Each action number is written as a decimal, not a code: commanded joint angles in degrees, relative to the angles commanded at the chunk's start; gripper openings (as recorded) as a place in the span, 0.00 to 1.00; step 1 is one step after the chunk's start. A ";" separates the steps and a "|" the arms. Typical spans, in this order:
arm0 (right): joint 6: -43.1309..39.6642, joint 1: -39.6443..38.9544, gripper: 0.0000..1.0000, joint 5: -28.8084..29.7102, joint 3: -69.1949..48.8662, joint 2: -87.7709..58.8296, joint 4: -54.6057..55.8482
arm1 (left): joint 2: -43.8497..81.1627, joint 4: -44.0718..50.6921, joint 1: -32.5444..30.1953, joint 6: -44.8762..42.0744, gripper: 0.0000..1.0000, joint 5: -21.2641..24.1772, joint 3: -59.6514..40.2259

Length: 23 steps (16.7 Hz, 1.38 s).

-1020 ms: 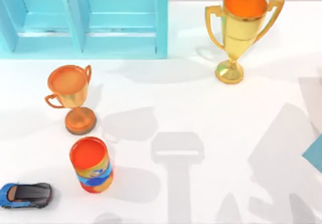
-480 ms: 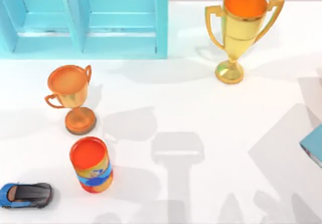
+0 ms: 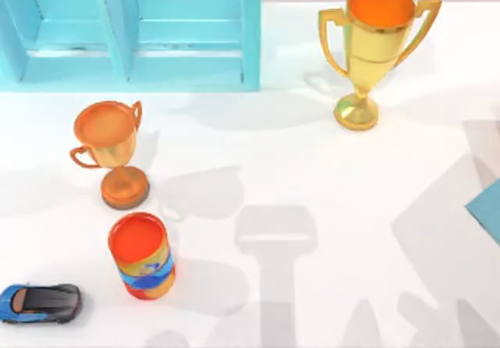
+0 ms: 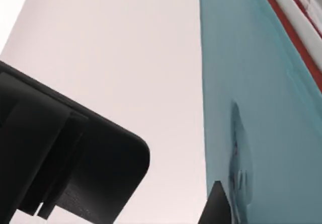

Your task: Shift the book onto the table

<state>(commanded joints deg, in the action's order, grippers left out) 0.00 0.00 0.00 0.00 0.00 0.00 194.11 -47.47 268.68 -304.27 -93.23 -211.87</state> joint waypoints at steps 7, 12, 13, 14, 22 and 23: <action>0.00 0.00 1.00 0.00 0.00 0.00 0.00 | 4.43 -3.14 0.02 -0.37 0.00 -0.06 -1.66; 0.00 0.00 1.00 0.00 0.00 0.00 0.00 | 4.43 -3.14 0.02 -0.37 0.15 -0.06 -1.66; 0.00 0.00 1.00 0.00 0.00 0.00 0.00 | 4.43 -3.14 0.02 -0.37 0.23 -0.06 -1.66; 0.00 0.00 1.00 0.00 0.00 0.00 0.00 | 4.43 -3.14 0.02 -0.37 0.30 -0.06 -1.66; 0.00 0.00 1.00 0.00 0.00 0.00 0.00 | 4.43 -3.14 0.02 -0.37 0.90 -0.06 -1.66; 0.00 0.00 1.00 0.00 0.00 0.00 0.00 | 4.43 -3.14 0.02 -0.37 0.98 -0.06 -1.66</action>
<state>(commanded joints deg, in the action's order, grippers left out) 0.00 0.00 0.00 0.00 0.00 0.00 198.54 -50.61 268.70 -304.64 -93.29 -213.54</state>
